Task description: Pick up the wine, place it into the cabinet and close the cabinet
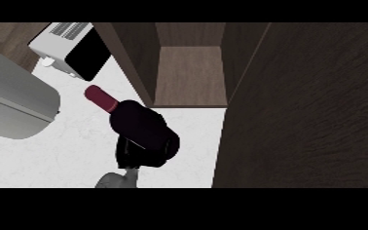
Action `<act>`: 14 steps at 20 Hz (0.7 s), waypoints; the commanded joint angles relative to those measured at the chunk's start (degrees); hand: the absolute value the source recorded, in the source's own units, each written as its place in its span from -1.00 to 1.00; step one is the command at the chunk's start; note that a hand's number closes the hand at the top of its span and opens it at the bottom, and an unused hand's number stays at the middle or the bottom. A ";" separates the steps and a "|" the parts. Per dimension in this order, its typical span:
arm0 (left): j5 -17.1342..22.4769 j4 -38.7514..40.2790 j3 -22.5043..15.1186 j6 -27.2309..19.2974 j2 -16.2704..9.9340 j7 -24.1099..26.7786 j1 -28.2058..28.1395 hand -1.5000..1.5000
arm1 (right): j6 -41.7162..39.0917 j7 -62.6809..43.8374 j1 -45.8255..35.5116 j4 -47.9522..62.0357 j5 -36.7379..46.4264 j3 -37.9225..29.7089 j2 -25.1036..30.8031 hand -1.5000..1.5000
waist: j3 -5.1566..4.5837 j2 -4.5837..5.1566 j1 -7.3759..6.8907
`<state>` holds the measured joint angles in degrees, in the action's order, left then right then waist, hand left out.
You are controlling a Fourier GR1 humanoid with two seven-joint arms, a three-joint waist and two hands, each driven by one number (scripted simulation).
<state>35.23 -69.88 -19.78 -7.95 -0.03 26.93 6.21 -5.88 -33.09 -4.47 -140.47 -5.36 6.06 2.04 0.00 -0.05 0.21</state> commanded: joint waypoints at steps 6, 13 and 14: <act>6.70 6.39 -4.39 -5.12 0.03 3.26 4.46 1.00 | 0.43 -5.12 -5.32 -0.46 -3.69 -1.61 1.33 -1.00 | -0.02 0.07 -0.05; 15.00 17.02 -11.32 -7.17 0.03 13.50 11.40 1.00 | -3.03 6.03 2.44 4.30 -2.60 -2.23 -0.02 -1.00 | -0.01 0.12 0.30; 11.23 18.87 -5.11 -2.55 0.03 10.85 12.48 1.00 | 0.63 -3.31 -5.06 1.44 -3.49 -3.30 1.07 -1.00 | -0.03 0.09 0.04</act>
<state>46.56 -54.83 -26.91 -12.94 -0.01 36.87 15.77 -6.71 -32.65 -5.47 -138.63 -7.02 4.74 2.25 -0.02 0.06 0.40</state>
